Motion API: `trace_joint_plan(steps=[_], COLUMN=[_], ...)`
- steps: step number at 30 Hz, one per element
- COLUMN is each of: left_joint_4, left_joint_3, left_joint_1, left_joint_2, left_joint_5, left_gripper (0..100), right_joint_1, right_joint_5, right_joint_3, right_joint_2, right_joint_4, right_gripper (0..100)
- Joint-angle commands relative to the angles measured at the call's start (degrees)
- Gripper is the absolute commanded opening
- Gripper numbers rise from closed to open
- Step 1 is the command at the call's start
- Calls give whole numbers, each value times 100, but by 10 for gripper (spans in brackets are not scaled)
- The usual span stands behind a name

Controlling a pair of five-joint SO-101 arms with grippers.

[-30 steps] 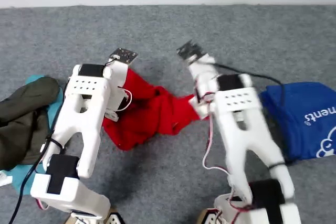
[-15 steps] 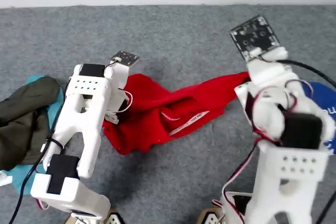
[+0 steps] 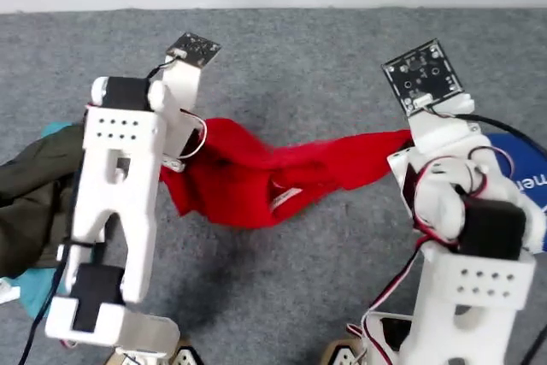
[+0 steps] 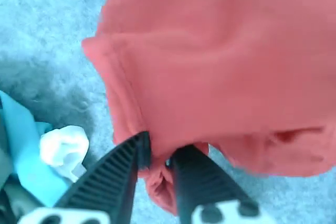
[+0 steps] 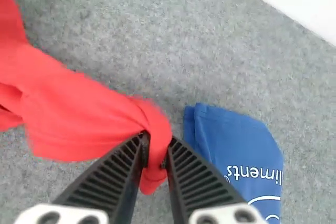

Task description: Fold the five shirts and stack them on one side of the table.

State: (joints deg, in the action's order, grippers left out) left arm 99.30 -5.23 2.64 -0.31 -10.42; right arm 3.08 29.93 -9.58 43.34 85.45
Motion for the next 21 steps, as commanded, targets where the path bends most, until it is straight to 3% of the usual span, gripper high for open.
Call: trace_joint_plan(steps=[1, 12, 21], left_joint_4=[132, -44, -1925], left_joint_3=[233, 2132, 3301], left_joint_1=[-18, -18, -44], left_joint_2=[-633, -1829, -1820], left_joint_5=[-97, -607, -589], left_gripper=[122, 150, 148], right_joint_1=[57, 57, 31], right_joint_5=[18, 18, 18], right_joint_3=[35, 26, 26], right_joint_2=[321, 822, 875], right_joint_4=[40, 576, 646], right_gripper=[9, 9, 9])
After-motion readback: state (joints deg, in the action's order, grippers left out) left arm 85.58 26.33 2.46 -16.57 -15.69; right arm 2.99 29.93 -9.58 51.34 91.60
